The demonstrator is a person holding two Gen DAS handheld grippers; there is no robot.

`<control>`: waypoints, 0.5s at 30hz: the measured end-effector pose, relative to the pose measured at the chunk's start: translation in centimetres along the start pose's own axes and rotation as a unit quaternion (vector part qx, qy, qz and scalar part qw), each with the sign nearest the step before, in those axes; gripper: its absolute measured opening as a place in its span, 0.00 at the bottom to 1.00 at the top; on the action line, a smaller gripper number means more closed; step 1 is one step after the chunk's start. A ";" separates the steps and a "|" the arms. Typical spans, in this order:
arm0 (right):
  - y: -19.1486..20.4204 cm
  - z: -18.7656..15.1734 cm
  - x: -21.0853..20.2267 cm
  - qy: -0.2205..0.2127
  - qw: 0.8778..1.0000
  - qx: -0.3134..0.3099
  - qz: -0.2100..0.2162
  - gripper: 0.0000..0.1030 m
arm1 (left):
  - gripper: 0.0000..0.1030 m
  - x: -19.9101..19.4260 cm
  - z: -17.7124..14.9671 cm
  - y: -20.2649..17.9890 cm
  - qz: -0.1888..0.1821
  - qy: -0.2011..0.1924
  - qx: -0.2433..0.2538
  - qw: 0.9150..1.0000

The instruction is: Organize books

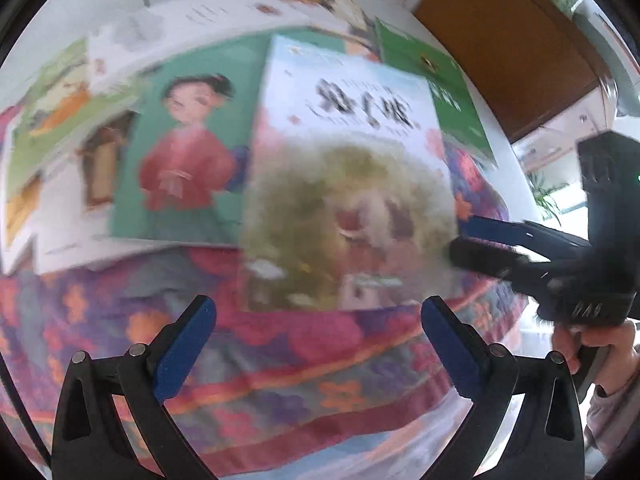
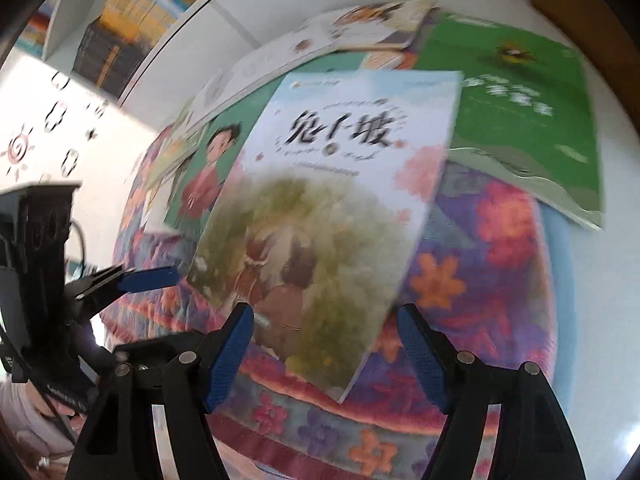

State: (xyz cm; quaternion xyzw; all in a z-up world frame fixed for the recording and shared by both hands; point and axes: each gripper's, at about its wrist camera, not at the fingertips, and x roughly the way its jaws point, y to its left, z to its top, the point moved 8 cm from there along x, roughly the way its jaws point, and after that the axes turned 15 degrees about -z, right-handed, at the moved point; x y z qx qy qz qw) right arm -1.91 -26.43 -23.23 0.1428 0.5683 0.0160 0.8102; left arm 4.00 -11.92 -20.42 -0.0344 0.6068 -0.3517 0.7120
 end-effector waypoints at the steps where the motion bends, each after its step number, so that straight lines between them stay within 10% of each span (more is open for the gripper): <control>1: -0.4 0.6 -0.4 -0.009 1.000 0.015 0.000 0.71 | 0.99 -0.6 0.7 0.5 -0.001 -0.014 -0.002 1.000; 9: 0.5 2.5 0.9 0.008 0.999 0.042 -0.004 0.71 | 0.99 1.2 3.5 0.3 -0.087 -0.025 -0.023 0.996; 15: 0.5 2.2 1.5 0.012 0.999 0.045 -0.016 0.73 | 0.99 2.9 3.7 -0.9 -0.075 -0.019 0.003 0.997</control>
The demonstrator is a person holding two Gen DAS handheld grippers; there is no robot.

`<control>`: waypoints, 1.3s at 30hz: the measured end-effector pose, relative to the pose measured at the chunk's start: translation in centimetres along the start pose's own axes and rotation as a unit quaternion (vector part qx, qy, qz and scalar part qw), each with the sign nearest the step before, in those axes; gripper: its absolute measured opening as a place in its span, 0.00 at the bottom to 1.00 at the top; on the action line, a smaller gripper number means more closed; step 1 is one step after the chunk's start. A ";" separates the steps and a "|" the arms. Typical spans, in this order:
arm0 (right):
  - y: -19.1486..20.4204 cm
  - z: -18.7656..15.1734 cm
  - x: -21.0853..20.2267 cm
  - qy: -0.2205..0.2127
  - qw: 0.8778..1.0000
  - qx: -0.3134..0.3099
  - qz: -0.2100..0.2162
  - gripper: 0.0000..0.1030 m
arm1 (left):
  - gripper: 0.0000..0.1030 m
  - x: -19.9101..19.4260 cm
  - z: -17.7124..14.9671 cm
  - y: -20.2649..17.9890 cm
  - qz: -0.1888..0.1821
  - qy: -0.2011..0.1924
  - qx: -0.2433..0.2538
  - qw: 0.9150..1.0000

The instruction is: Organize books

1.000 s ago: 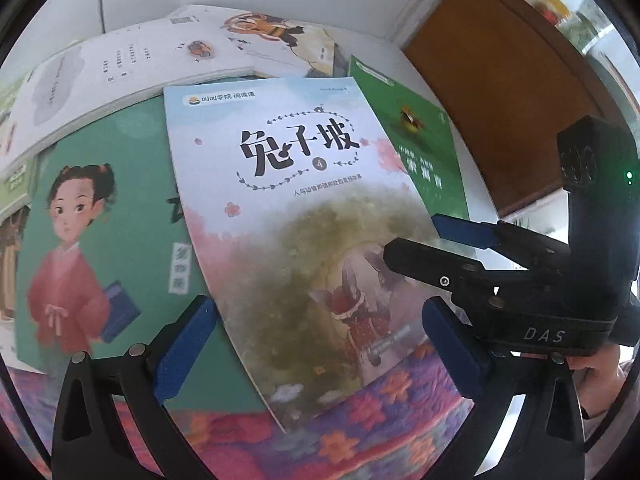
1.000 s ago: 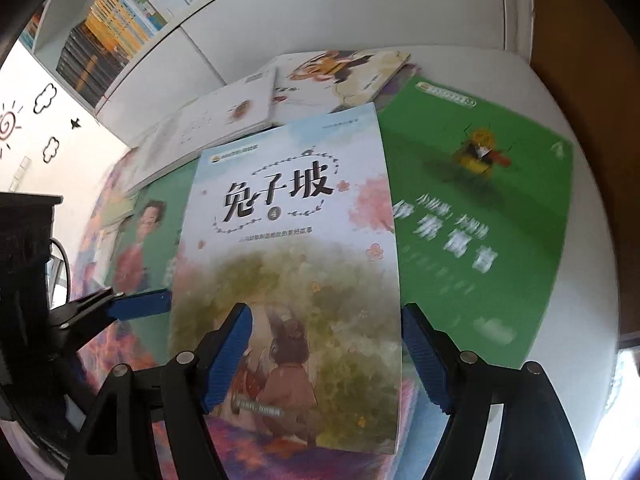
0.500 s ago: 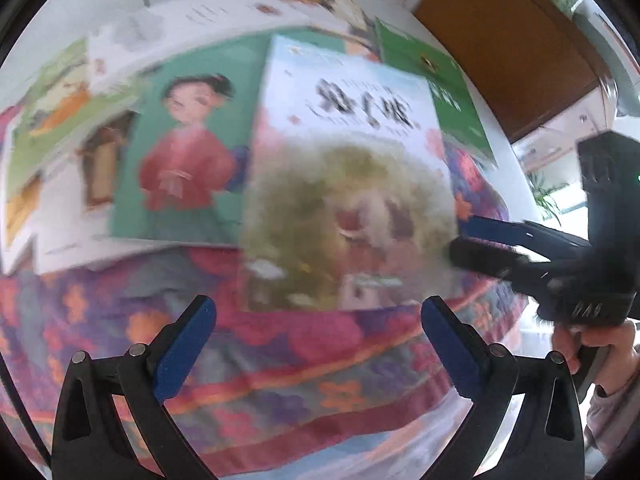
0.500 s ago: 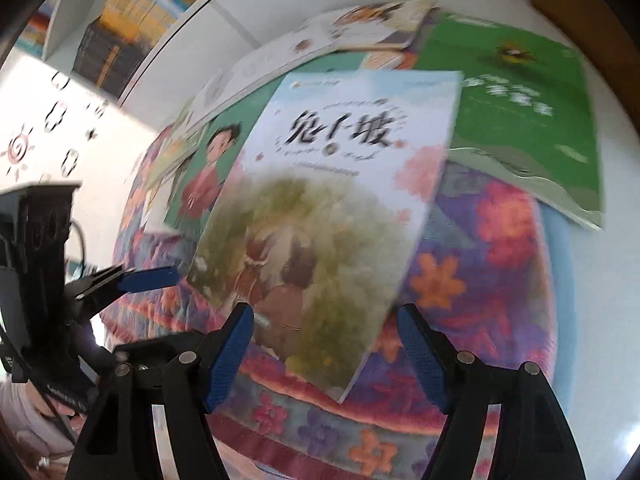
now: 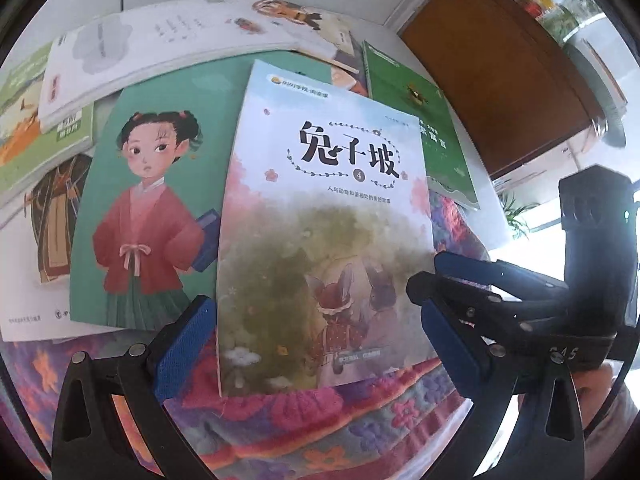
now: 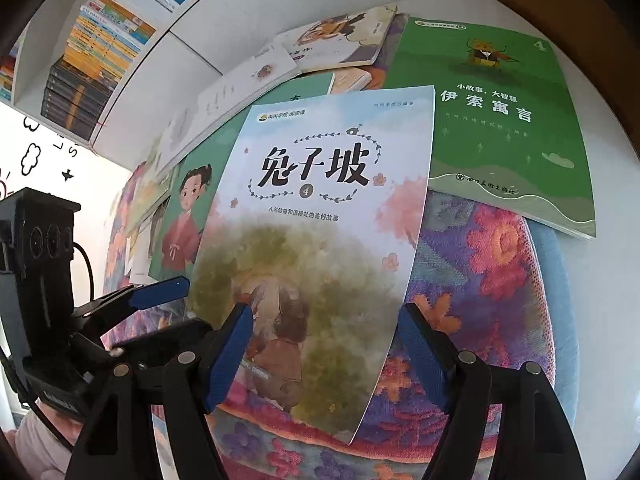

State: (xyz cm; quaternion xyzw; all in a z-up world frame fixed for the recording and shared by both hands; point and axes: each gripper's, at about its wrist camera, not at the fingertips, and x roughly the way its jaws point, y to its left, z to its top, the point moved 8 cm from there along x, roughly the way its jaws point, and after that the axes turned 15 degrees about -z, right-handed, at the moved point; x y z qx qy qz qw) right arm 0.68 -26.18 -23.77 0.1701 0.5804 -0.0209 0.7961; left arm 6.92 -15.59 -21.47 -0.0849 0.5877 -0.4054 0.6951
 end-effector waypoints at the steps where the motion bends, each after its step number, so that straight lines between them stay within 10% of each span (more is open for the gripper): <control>1: 0.0 0.1 0.0 0.001 1.000 0.001 0.002 0.72 | 0.99 -0.2 0.2 0.1 0.002 -0.007 -0.003 1.000; 11: -0.6 -0.4 0.5 0.018 0.999 0.021 -0.020 0.69 | 0.98 0.4 0.4 -1.1 0.008 0.005 0.012 1.000; 21: 1.0 -5.2 -0.8 0.049 0.997 -0.057 0.030 0.75 | 0.98 -0.2 -6.5 -1.6 0.014 0.067 0.027 0.997; 24: -0.5 -6.4 -1.3 0.057 0.995 -0.029 0.076 0.66 | 0.90 0.1 -8.0 0.0 0.017 0.094 0.000 0.995; 28: -3.7 -6.3 -0.7 0.070 0.990 0.039 0.113 0.24 | 0.86 -0.9 -6.9 1.4 -0.036 0.064 -0.059 0.996; 39: -2.9 -4.3 0.7 0.071 0.984 0.039 0.157 0.20 | 0.38 -1.7 -4.3 3.9 -0.045 0.053 -0.092 0.993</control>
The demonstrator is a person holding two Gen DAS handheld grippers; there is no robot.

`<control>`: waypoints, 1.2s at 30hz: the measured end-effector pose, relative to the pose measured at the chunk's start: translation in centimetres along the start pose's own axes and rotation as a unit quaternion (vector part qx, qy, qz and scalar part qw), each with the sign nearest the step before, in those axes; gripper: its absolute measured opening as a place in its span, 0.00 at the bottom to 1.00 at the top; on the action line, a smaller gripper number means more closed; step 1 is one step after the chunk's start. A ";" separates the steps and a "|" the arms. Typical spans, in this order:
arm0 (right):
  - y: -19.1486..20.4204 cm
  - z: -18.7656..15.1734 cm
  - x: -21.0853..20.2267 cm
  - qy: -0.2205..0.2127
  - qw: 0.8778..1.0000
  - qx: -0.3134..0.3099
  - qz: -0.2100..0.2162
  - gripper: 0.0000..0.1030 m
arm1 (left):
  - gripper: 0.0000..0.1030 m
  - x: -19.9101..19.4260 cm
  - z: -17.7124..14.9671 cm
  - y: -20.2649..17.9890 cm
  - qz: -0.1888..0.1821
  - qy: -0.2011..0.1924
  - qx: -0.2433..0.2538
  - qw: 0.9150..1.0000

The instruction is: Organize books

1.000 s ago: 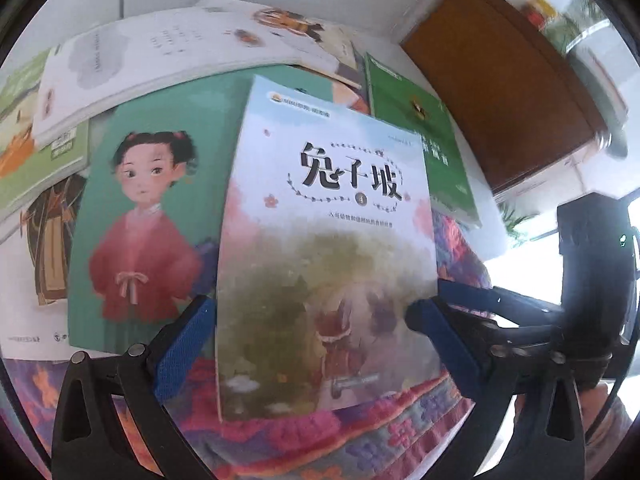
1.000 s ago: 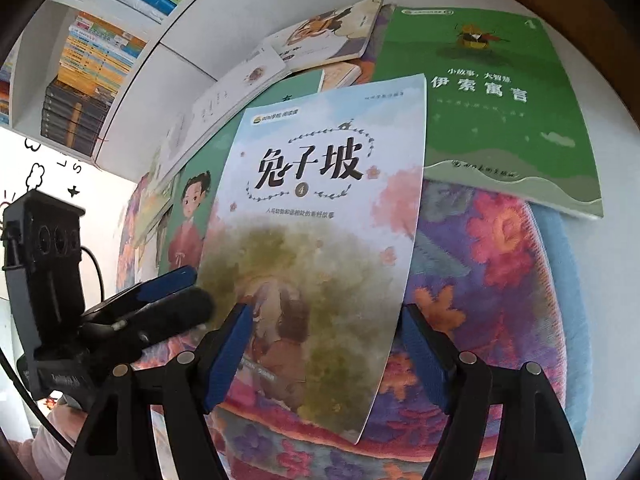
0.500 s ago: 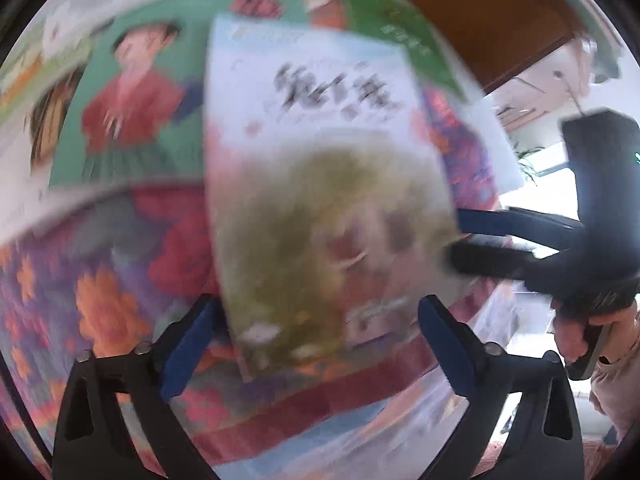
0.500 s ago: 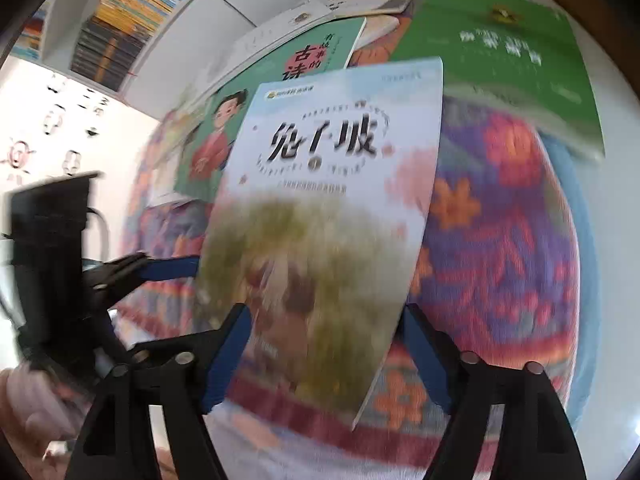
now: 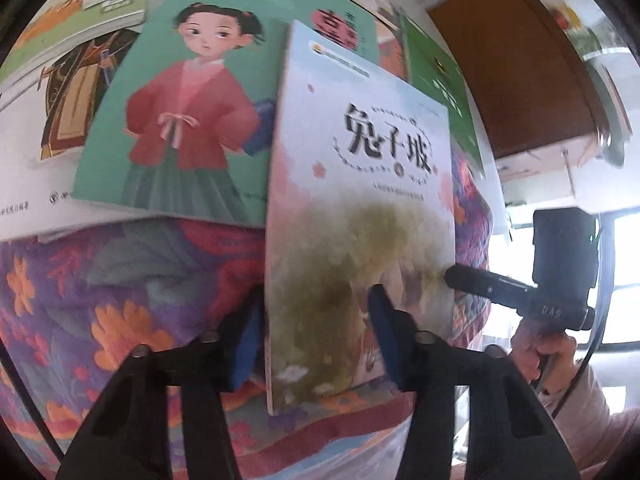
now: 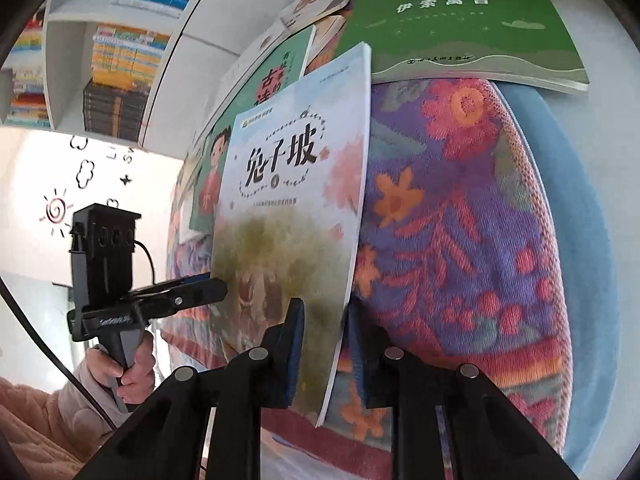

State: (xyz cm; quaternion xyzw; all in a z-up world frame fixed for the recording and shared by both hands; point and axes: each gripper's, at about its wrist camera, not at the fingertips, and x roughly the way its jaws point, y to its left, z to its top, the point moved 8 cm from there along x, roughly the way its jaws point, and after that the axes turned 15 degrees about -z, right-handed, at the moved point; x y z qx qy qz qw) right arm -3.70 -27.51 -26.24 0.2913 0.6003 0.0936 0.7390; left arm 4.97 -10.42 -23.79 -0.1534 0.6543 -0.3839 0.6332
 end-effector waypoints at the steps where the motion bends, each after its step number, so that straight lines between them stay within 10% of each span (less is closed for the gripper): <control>1: 0.0 0.1 0.0 0.000 1.000 0.000 0.000 0.20 | 0.35 0.1 0.0 0.1 0.002 -0.001 -0.001 1.000; 11: 0.2 2.4 0.3 -0.001 1.000 0.015 -0.005 0.21 | 0.27 -1.4 -0.5 2.6 -0.028 -0.012 -0.122 0.992; 18: 1.5 2.8 -0.1 -0.030 0.995 -0.035 -0.085 0.15 | 0.27 -1.1 -0.1 1.3 0.034 -0.012 -0.079 0.996; 26: 6.6 2.6 -3.7 -0.069 0.990 -0.086 -0.084 0.05 | 0.23 -2.9 -0.5 -1.2 0.107 0.001 0.007 0.994; 36: 13.4 2.0 -5.8 -0.095 0.982 -0.136 -0.091 0.05 | 0.23 -9.8 -2.4 -1.2 0.098 -0.028 0.043 0.994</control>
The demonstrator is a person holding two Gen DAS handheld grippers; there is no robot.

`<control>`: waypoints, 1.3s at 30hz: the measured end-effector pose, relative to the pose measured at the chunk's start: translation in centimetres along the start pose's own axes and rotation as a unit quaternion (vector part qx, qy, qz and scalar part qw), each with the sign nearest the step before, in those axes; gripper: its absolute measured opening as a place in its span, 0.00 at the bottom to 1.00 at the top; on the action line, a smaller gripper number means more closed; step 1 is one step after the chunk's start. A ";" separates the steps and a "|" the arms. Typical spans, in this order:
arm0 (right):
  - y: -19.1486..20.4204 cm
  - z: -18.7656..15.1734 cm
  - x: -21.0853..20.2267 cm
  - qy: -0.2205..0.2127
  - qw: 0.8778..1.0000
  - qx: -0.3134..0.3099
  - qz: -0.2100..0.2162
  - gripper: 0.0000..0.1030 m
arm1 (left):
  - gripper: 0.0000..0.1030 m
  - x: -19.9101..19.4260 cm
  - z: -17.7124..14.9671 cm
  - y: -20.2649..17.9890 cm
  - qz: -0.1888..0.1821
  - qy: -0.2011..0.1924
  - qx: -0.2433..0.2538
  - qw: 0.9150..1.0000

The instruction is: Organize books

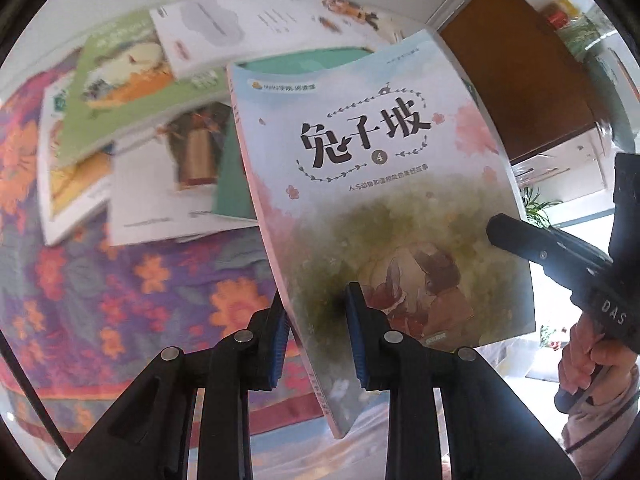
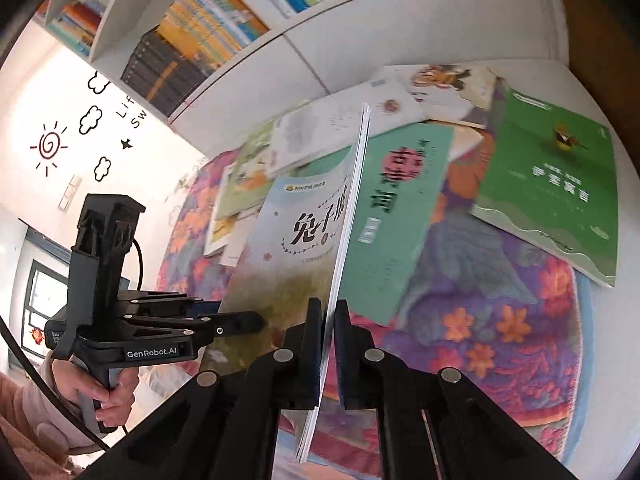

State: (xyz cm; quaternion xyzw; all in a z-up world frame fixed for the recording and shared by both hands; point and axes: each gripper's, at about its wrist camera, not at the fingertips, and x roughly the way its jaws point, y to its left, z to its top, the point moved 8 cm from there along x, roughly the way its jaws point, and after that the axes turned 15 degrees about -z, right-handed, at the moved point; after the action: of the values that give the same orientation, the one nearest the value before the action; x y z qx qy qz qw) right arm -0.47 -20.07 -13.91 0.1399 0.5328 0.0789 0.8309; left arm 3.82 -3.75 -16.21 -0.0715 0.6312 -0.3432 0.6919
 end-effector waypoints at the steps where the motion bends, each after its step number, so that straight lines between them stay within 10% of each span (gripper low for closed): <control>1: 0.9 0.1 0.0 -0.001 1.000 0.001 0.001 0.05 | 0.23 -0.7 -0.2 0.4 0.002 -0.003 0.003 1.000; 17: 12.2 1.2 0.0 -0.024 1.000 -0.009 0.002 0.06 | 0.23 -6.5 -0.8 5.1 0.005 -0.051 0.007 0.999; 39: 30.1 2.1 9.8 0.004 0.996 -0.071 0.051 0.08 | 0.23 -16.1 -3.8 22.8 0.047 -0.131 -0.082 0.987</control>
State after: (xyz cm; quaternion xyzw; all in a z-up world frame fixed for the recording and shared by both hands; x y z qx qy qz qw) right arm 6.15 10.96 -12.01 0.1071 0.5213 0.1596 0.8314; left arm 9.61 23.78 -15.82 -0.1426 0.5636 -0.2450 0.7759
